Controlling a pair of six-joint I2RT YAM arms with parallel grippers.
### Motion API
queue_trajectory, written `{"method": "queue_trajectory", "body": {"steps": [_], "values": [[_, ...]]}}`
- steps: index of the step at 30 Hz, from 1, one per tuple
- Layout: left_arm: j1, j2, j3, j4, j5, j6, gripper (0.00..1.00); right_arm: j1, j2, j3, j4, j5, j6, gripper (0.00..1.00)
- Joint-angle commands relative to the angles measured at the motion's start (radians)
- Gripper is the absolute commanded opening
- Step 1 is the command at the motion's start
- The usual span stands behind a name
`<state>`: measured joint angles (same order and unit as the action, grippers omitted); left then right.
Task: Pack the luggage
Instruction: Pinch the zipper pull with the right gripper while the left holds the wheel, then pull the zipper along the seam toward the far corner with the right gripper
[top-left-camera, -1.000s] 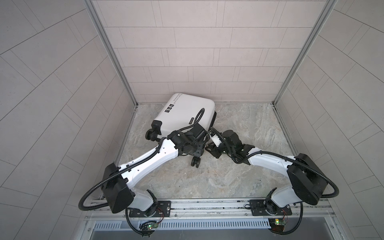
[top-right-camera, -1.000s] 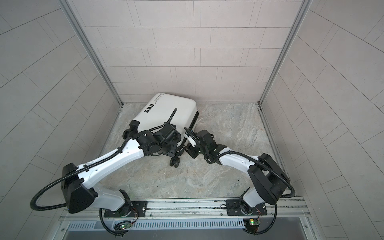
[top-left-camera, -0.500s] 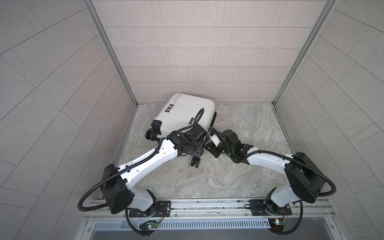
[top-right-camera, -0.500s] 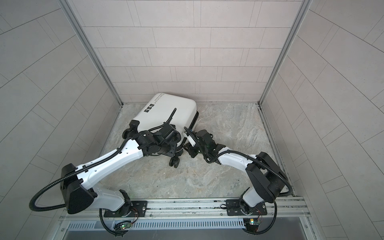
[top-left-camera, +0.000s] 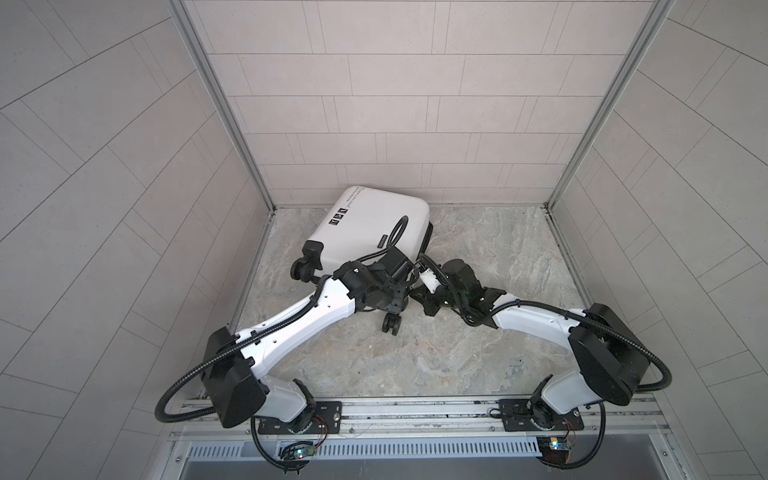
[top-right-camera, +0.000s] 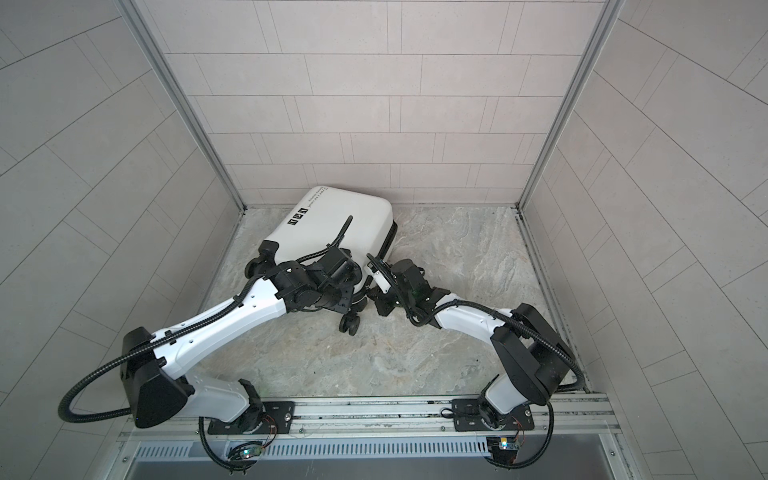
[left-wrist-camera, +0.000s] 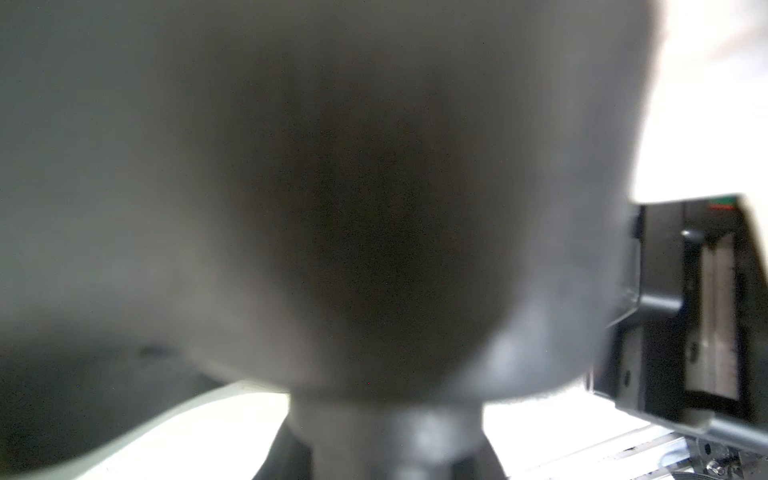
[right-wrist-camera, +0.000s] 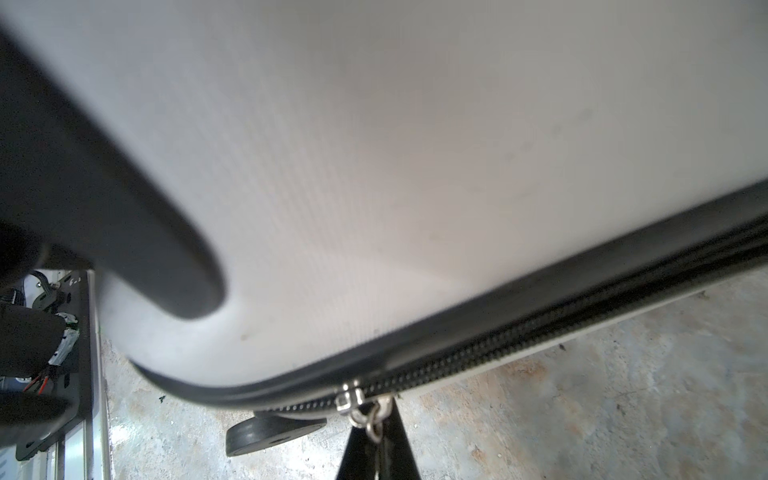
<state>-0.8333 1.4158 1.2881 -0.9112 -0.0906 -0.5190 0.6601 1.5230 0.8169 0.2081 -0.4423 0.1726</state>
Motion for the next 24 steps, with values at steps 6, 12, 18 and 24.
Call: {"method": "queue_trajectory", "body": {"steps": [6,12,18,24], "values": [[-0.006,-0.096,0.021,0.058,-0.024,-0.022,0.0,-0.053,0.026,0.027,0.041,0.029,0.05,0.0],[-0.006,-0.095,0.014,0.058,-0.015,-0.021,0.0,-0.074,0.016,0.009,0.059,0.052,0.069,0.0],[-0.006,-0.099,0.013,0.062,-0.003,-0.022,0.0,-0.093,0.017,0.011,0.064,0.058,0.081,0.0],[-0.006,-0.103,0.01,0.067,0.022,-0.024,0.0,-0.115,0.034,0.011,0.088,0.091,0.107,0.0]]}}
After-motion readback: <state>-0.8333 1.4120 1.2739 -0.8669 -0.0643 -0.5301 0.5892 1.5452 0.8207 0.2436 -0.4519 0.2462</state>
